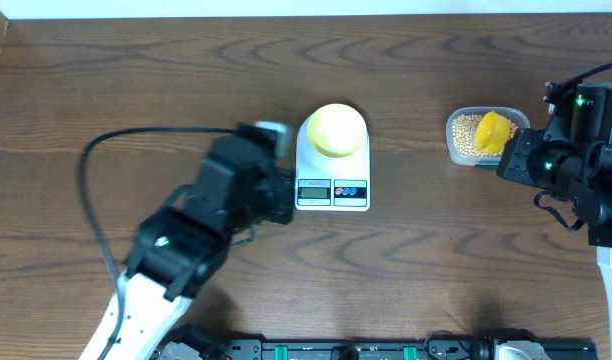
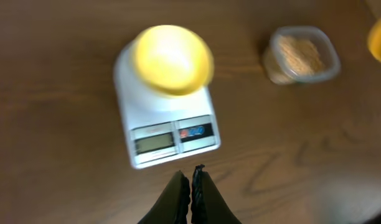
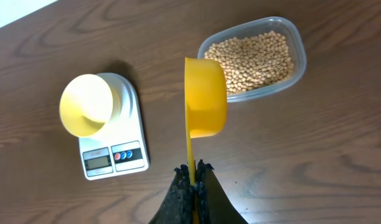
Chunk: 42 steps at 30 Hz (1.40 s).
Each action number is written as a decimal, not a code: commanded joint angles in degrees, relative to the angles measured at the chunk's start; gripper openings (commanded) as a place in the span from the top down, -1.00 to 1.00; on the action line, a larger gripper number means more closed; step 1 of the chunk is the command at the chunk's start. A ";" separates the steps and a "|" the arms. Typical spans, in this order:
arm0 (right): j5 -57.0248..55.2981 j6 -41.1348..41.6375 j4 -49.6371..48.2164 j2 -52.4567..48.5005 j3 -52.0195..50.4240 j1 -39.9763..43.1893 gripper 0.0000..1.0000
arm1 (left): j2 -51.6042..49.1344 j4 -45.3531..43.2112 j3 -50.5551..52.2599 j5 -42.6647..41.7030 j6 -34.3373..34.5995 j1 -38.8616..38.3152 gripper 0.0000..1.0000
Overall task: Scoop item into bowl and weigh 50g on scale
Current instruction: 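Lift the left gripper away from the scale to the left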
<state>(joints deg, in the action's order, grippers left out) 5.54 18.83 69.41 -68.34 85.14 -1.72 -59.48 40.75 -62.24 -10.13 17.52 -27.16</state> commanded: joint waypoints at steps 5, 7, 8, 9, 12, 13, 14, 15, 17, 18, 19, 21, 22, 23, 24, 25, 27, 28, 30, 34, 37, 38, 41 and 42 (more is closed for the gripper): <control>1.27 -0.07 0.92 0.52 1.01 0.17 0.98 | 1.55 6.16 -0.37 0.26 8.79 10.54 0.86; 1.22 -0.72 1.03 0.52 1.01 0.17 0.98 | 1.51 7.28 -0.35 0.28 8.72 12.35 0.86; 0.96 -0.70 0.92 0.52 1.01 0.17 0.98 | 1.51 7.56 -0.35 0.28 8.72 12.92 0.85; 0.61 -0.70 0.74 0.52 1.01 0.17 0.98 | 1.51 7.74 -0.35 0.33 8.72 13.42 0.85; -0.61 -0.70 -0.44 0.50 1.01 0.17 0.98 | 1.51 7.85 -0.35 2.12 8.70 14.32 0.83; -1.01 -0.70 -1.01 0.50 0.98 0.17 0.98 | 1.51 7.87 -0.35 4.33 8.70 14.34 0.75; -1.53 -0.70 -1.77 0.50 0.98 0.17 0.98 | 1.51 7.87 -0.35 6.51 8.70 14.34 0.68; -2.10 -0.70 -2.51 0.50 0.98 0.17 0.98 | 1.51 7.87 -0.35 8.48 8.70 14.34 0.56; -3.76 -0.72 -4.24 0.46 0.98 0.17 0.98 | 1.51 7.82 -0.35 12.20 8.72 14.34 0.32; -4.85 -0.74 -5.27 0.39 0.98 0.17 0.98 | 1.49 7.85 -0.35 13.97 8.72 14.34 0.23; -6.08 -0.96 -6.38 0.35 0.98 0.17 0.98 | 1.44 7.85 -0.35 15.85 8.70 14.34 0.10; -7.65 -2.60 -8.17 0.09 0.98 0.17 0.98 | 1.18 7.85 -0.35 18.38 8.70 14.34 -0.13; -8.24 -3.69 -8.94 -0.13 0.98 0.17 0.98 | 0.96 7.85 -0.35 19.52 8.72 14.36 -0.26; -8.63 -4.57 -9.57 -0.33 0.98 0.17 0.98 | 0.68 7.82 -0.35 20.46 8.70 14.34 -0.41; -8.63 -5.38 -10.05 -0.61 0.98 0.17 0.98 | 0.28 7.80 -0.35 21.22 8.72 14.34 -0.56; -8.63 -5.84 -10.38 -0.85 0.98 0.17 0.98 | -0.11 7.80 -0.35 21.38 8.72 14.36 -0.58; -8.63 -5.84 -10.56 -1.38 0.98 0.17 0.98 | -1.03 7.85 -0.35 21.35 8.72 14.34 -0.81; -8.66 -5.88 -10.49 -1.55 0.98 0.17 0.98 | -1.51 7.87 -0.35 21.35 8.72 14.34 -0.96; -8.66 -7.61 -9.99 -2.14 0.98 0.17 0.98 | -2.62 8.04 -0.35 21.33 8.72 14.34 -0.96; -9.18 -10.14 -9.38 -2.75 0.92 0.17 0.98 | -4.39 9.38 -0.35 21.33 8.72 14.34 -0.96; -11.78 -10.12 -9.88 -2.84 0.92 0.17 0.98 | -5.53 9.35 -0.35 21.33 8.72 14.34 -0.96; -12.37 -10.12 -10.12 -2.84 0.92 0.17 0.98 | -5.88 9.35 -0.35 21.33 8.72 14.34 -0.96; -12.70 -10.14 -10.43 -2.84 0.92 0.17 0.98 | -6.80 9.35 -0.35 21.33 8.72 14.34 -0.96; -12.72 -10.14 -10.43 -2.84 0.92 0.17 0.98 | -7.06 9.35 -0.35 21.33 8.72 14.34 -0.96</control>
<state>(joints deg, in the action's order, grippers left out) -5.19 9.85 59.16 -71.20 85.14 -1.72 -65.80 49.78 -62.24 9.82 26.15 -13.17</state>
